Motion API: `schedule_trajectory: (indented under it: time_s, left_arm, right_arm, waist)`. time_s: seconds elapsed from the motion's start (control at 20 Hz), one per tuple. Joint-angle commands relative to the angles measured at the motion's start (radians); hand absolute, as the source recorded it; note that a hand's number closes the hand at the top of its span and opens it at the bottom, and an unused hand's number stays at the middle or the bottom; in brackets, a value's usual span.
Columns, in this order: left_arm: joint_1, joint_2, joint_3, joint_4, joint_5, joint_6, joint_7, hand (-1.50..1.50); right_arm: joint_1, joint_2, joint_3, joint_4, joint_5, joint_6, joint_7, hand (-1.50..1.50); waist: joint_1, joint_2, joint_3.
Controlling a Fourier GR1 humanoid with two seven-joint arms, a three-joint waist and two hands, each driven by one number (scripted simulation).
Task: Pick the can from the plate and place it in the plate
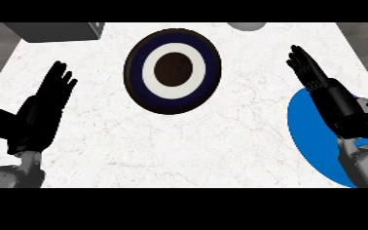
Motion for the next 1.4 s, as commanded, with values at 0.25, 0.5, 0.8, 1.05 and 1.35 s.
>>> schedule_trajectory:
  time_s: [0.25, 0.5, 0.8, 1.05, 1.35]
  left_arm:
    - [0.095, 0.184, -0.01, 0.064, -0.249, -0.006, -0.128, 0.0]
    - [0.195, 0.141, -0.057, 0.092, -0.307, 0.006, -0.234, 0.0]
    - [0.212, 0.106, -0.035, 0.124, -0.333, -0.008, -0.278, 0.0]
    - [0.198, 0.113, 0.008, 0.204, -0.315, -0.047, -0.335, 0.0]
    - [0.178, 0.092, -0.007, 0.219, -0.338, -0.045, -0.355, 0.0]
  right_arm:
    - [-0.006, 0.097, -0.332, 0.048, -0.598, 0.137, 0.084, -1.5]
    - [0.115, -0.02, -0.561, 0.166, -0.434, 0.013, -0.111, -1.5]
    - [0.283, -0.051, -0.745, 0.091, -0.58, 0.166, -0.097, -1.5]
    - [0.415, -0.178, -0.755, 0.101, -0.597, 0.43, -0.005, -1.5]
    - [0.411, -0.348, -0.675, 0.12, -0.353, 0.474, 0.03, -1.5]
  waist:
    - [0.02, 0.002, -0.017]
    - [0.014, -0.002, -0.025]
    - [0.026, -0.001, -0.027]
    - [0.018, -0.001, -0.027]
    - [0.041, 0.005, -0.028]
